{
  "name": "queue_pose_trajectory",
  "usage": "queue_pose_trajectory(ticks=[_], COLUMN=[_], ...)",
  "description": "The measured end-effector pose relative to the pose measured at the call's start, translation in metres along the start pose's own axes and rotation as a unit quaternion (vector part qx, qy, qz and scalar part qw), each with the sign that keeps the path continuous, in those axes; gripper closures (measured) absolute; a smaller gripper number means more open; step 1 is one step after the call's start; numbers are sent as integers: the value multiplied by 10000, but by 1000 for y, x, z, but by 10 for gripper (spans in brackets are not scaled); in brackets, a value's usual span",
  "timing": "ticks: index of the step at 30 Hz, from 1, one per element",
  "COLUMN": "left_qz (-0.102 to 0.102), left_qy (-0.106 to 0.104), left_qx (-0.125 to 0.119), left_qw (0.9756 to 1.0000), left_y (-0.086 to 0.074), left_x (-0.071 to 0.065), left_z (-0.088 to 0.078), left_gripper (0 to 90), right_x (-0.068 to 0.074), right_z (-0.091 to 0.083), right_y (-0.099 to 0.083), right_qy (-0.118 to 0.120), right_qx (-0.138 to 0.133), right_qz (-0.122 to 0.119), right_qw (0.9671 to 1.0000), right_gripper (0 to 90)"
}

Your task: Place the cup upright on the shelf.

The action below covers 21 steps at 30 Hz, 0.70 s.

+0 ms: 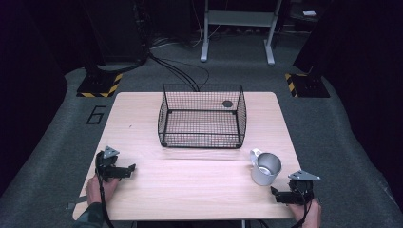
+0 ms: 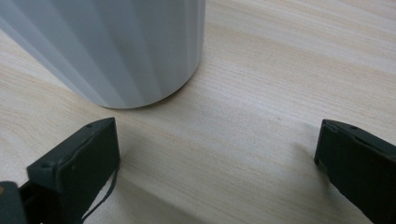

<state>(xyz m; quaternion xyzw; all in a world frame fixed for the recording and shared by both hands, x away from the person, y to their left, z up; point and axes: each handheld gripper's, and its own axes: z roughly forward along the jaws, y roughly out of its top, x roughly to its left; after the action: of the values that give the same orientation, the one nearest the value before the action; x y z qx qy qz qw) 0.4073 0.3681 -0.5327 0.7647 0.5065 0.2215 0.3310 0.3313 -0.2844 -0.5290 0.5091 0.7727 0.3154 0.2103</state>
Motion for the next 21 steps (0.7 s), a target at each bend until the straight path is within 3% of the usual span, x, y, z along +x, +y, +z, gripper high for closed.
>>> queue_pose_trajectory(ticks=[15, 19, 21], left_qz=[4, 2, 5], left_qy=[-9, -8, -10], left_qx=[25, 26, 29], left_qw=[10000, 10000, 10000], left_y=[0, 0, 0], left_x=[0, 0, 0], left_z=[0, 0, 0], left_gripper=[0, 0, 0], right_x=[1, 3, 5], right_z=[0, -9, -15], right_y=[2, 4, 7], right_qy=[-18, 121, 219], right_qx=[62, -61, -130], right_qz=[38, 242, 218], right_qw=[10000, 9996, 9994], right_gripper=[0, 0, 0])
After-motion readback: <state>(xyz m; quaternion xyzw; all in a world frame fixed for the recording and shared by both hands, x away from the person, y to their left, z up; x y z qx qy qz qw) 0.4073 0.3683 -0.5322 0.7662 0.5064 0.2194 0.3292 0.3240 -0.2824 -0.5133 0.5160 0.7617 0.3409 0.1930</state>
